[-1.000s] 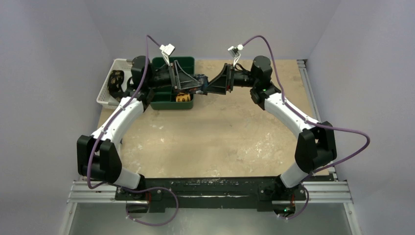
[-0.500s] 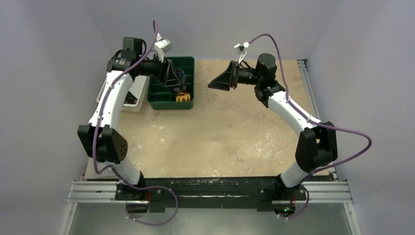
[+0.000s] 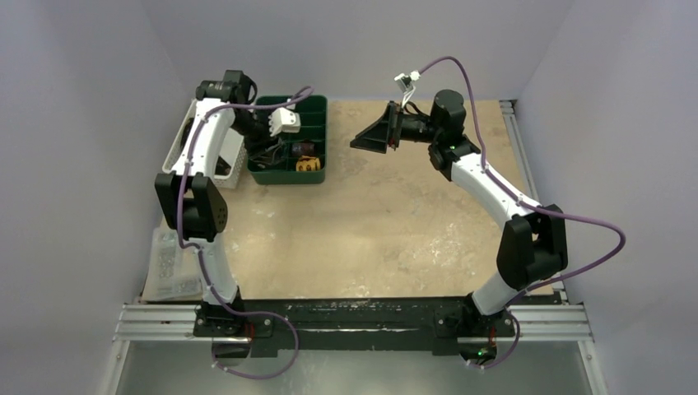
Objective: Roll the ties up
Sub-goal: Place the tie in the storage box.
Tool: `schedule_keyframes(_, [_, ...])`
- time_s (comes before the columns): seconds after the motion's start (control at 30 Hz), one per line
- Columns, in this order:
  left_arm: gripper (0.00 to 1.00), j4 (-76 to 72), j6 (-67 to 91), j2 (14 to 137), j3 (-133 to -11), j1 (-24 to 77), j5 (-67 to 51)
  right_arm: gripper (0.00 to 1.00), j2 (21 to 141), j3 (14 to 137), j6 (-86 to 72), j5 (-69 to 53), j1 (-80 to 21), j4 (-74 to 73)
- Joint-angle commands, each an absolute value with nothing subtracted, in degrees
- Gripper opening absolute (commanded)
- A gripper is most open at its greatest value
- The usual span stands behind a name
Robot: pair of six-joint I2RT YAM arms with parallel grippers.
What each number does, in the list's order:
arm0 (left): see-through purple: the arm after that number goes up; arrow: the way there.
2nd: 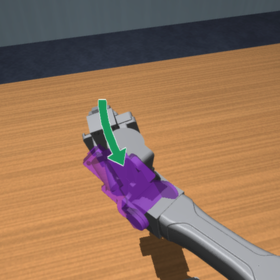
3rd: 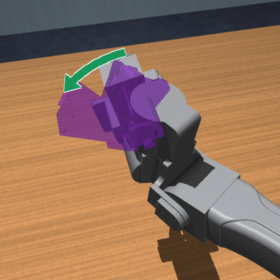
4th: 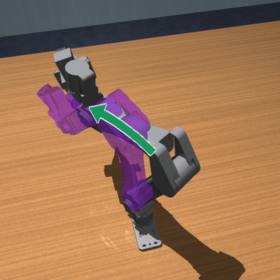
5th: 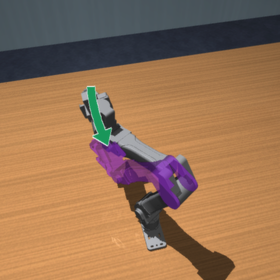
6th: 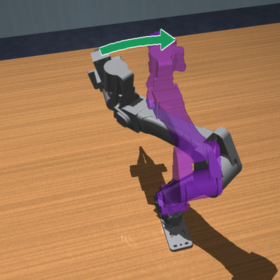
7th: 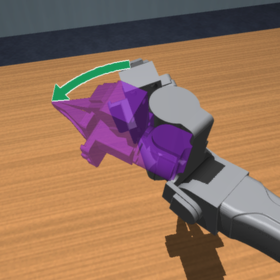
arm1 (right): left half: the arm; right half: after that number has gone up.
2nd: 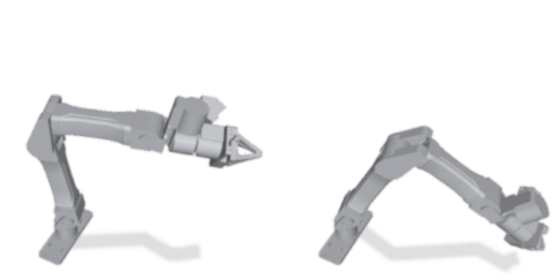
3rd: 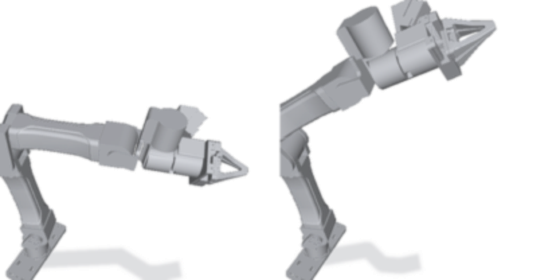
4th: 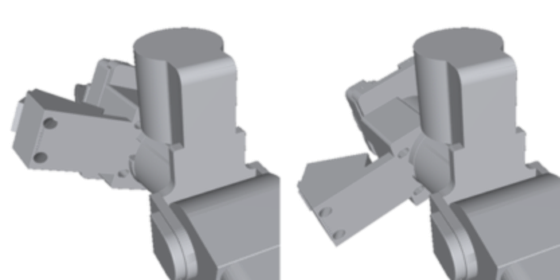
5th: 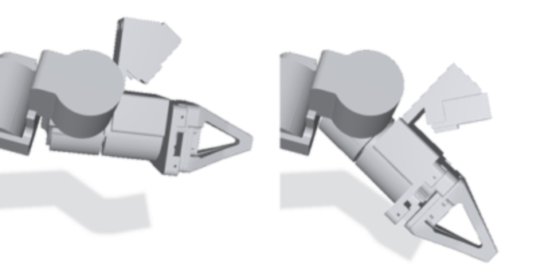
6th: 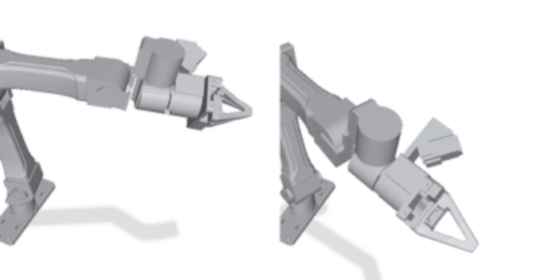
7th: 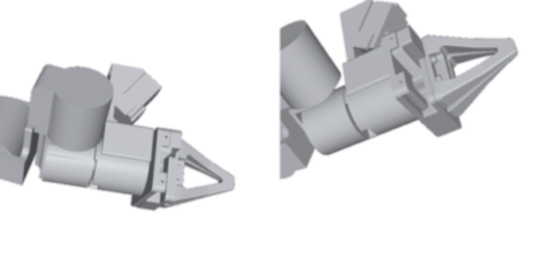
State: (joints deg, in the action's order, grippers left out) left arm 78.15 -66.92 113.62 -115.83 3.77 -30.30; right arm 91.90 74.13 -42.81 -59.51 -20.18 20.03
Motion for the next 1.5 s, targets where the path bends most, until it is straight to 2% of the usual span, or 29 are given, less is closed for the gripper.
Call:
schedule_keyframes(0.0, [0.0,82.7,-84.5,115.2,-119.6,3.7,-25.7,0.99,90.9,75.3,-41.1,-58.9,-20.1,19.6])
schedule_keyframes(0.87, [0.0,77.5,-91.3,124.3,-117.9,5.6,-18.4,0.99,91.6,75.4,-41.1,-59.7,-18.8,19.2])
schedule_keyframes(1.47, [0.0,79.6,-93.5,127.3,-116.7,5.6,-14.4,0.99,91.8,75.5,-41.1,-60.1,-18.0,18.6])
